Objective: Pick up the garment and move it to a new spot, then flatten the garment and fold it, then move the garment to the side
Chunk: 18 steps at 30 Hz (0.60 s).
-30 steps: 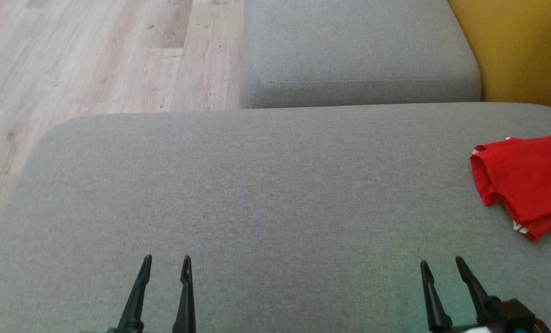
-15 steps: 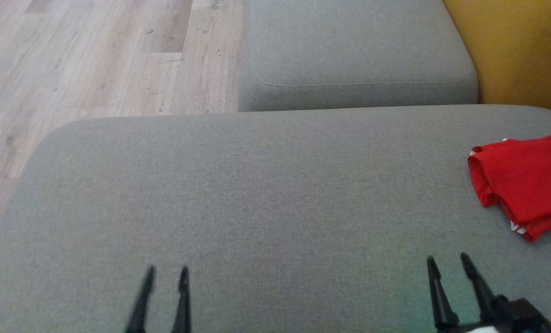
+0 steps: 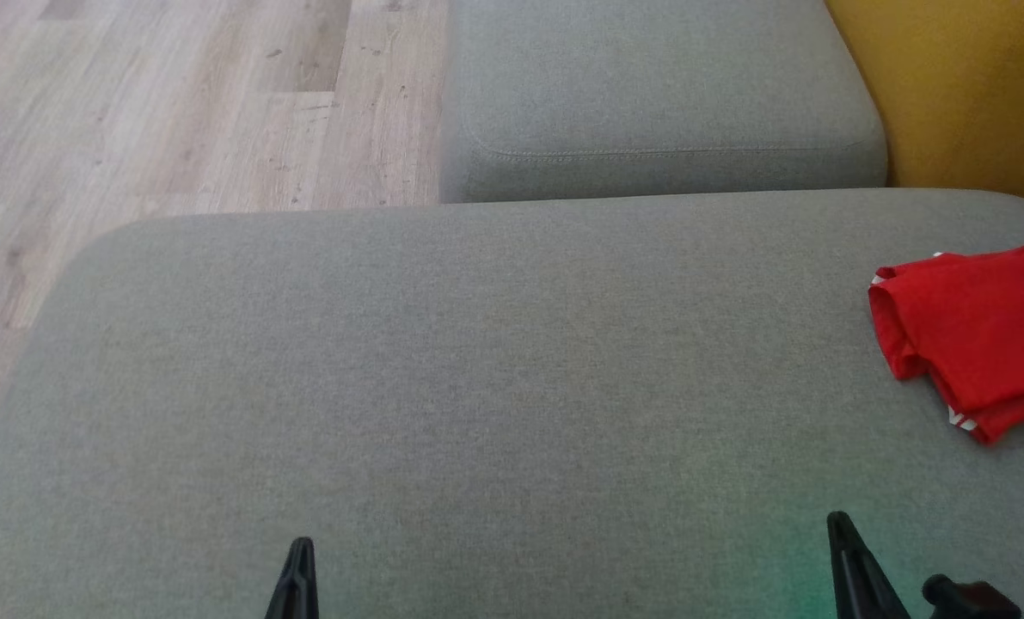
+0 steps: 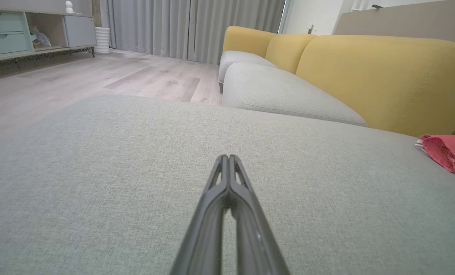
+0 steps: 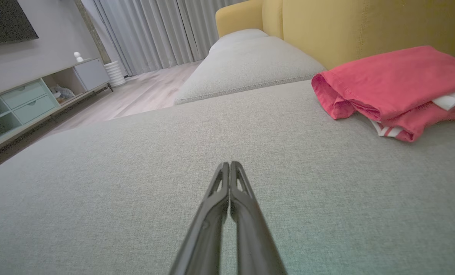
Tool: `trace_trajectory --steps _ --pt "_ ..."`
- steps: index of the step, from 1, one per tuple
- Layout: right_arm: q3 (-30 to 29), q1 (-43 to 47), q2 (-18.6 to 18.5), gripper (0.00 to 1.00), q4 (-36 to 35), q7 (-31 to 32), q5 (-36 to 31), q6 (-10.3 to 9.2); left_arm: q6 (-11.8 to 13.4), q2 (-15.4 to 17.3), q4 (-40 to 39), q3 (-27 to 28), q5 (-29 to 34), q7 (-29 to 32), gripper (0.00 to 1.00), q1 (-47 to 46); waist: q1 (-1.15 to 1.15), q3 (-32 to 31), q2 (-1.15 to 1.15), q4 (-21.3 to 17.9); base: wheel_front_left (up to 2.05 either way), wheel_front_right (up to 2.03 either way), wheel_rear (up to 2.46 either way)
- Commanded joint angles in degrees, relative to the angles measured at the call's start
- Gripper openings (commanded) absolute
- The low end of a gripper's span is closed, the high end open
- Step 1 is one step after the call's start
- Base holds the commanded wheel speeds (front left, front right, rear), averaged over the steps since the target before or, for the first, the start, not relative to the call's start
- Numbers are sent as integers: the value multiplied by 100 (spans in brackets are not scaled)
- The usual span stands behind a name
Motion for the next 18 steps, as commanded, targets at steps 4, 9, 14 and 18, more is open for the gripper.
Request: trace_trajectory --steps 4,9,14,18 --pt "-24 -315 -61 0 -163 84 414 5 -61 42 -116 108 -402 57 0 -326 0 21 0 -12 0 0 0" --pt "-35 -379 -74 0 -158 137 706 6 -94 56 -81 146 -693 108 0 -399 0 40 0 -22 0 0 0" --pt "-51 -459 -89 0 -152 205 1070 8 -135 71 -40 195 -1055 174 0 -488 0 64 0 -36 0 0 0" --pt "-66 -522 -99 0 -147 260 1357 9 -166 83 -9 236 -1341 227 0 -558 0 83 0 -46 0 0 0"
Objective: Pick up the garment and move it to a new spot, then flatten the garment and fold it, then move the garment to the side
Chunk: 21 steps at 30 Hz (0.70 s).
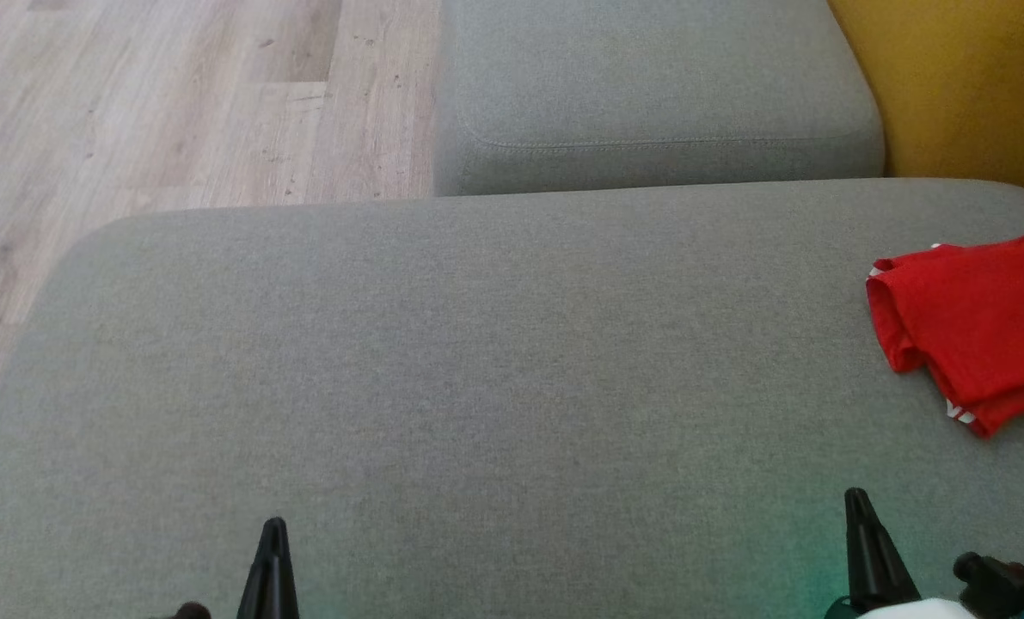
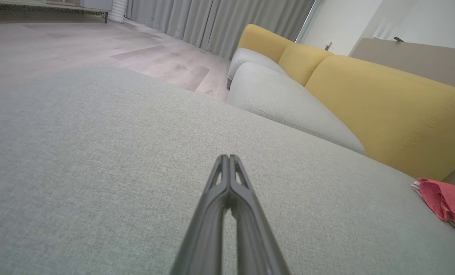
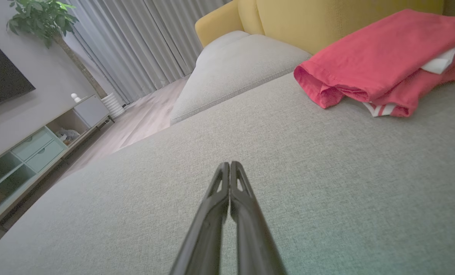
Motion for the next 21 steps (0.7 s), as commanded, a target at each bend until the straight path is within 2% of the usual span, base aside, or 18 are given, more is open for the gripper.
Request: trace_trajectory --steps 1,21 --pt "-17 -288 -94 0 -168 29 203 9 -53 62 -136 115 -181 34 0 -281 0 7 0 -4 0 0 0" --pt "-109 -605 -133 0 -146 322 1632 16 -205 100 -28 347 -1597 320 0 -616 0 103 0 -58 0 0 0"
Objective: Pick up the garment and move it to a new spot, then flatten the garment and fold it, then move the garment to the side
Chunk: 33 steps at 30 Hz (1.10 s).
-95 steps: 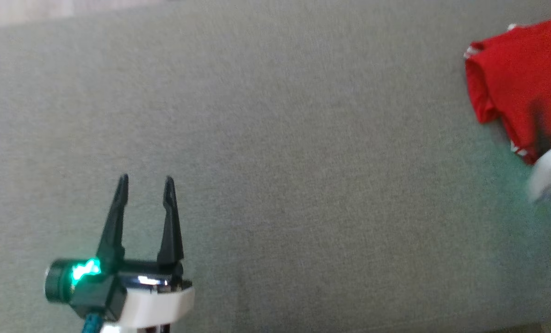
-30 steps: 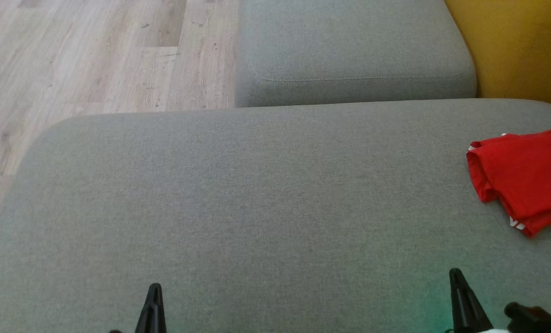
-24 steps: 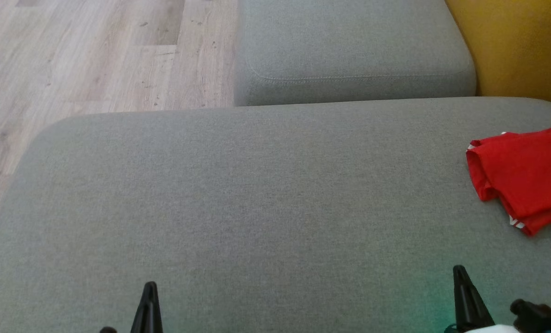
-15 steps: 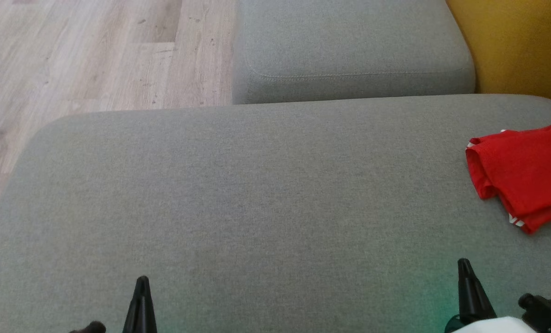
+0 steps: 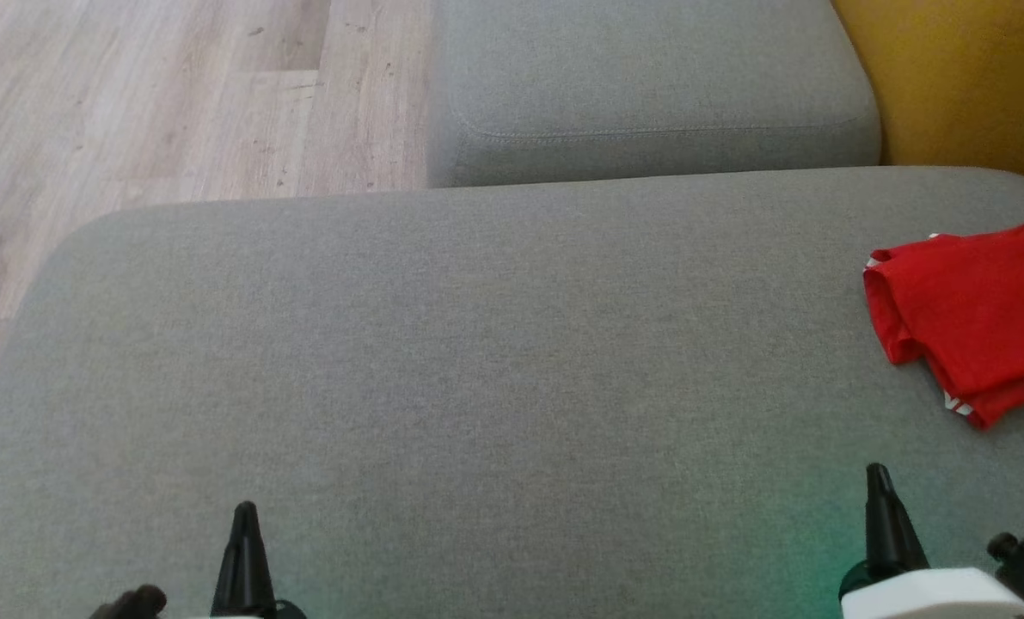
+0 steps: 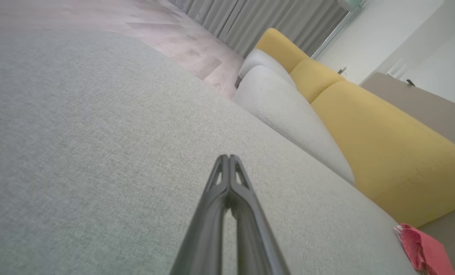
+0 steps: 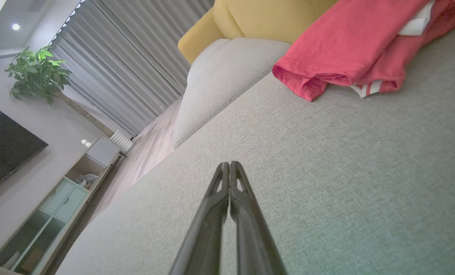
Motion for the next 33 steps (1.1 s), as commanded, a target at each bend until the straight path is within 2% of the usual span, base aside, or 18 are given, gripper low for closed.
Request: trace_trajectory --steps 1,33 --pt "9 -328 -123 0 -169 49 208 16 -32 70 -158 144 -190 35 0 -323 0 8 0 -4 0 0 0" --pt "-184 -839 -152 0 -129 556 2457 26 -274 88 38 573 -2409 541 0 -865 0 161 0 -90 0 0 0"
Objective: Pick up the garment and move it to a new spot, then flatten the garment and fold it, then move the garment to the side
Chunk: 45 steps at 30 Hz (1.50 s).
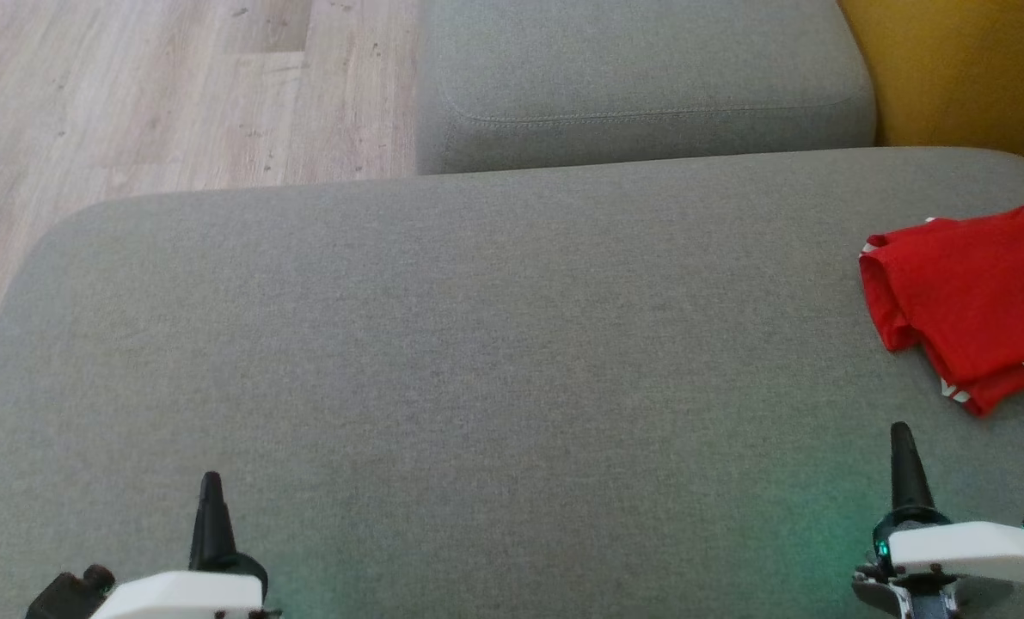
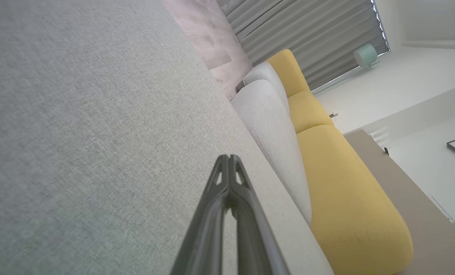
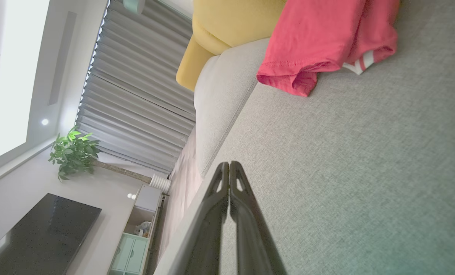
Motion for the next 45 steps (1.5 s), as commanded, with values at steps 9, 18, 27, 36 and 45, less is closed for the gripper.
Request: trace_trajectory --steps 9,18,27,36,45 --pt "-9 -460 -135 0 -152 180 768 29 -128 79 -89 308 -751 184 0 -489 0 47 0 -26 0 0 0" --pt "-72 -604 -136 0 -140 330 1394 32 -196 75 -32 440 -1365 336 0 -643 0 90 0 -50 0 0 0" --pt "-131 -733 -136 0 -130 465 1948 34 -257 71 19 559 -1910 473 0 -780 -1 128 0 -72 0 0 0" --pt "-198 -878 -135 0 -118 617 2568 37 -325 65 75 695 -2520 627 0 -934 -1 171 0 -96 0 0 0" --pt "-258 -998 -131 0 -108 747 3077 40 -381 56 123 813 -3018 759 0 -1062 -1 206 0 -116 0 0 0"
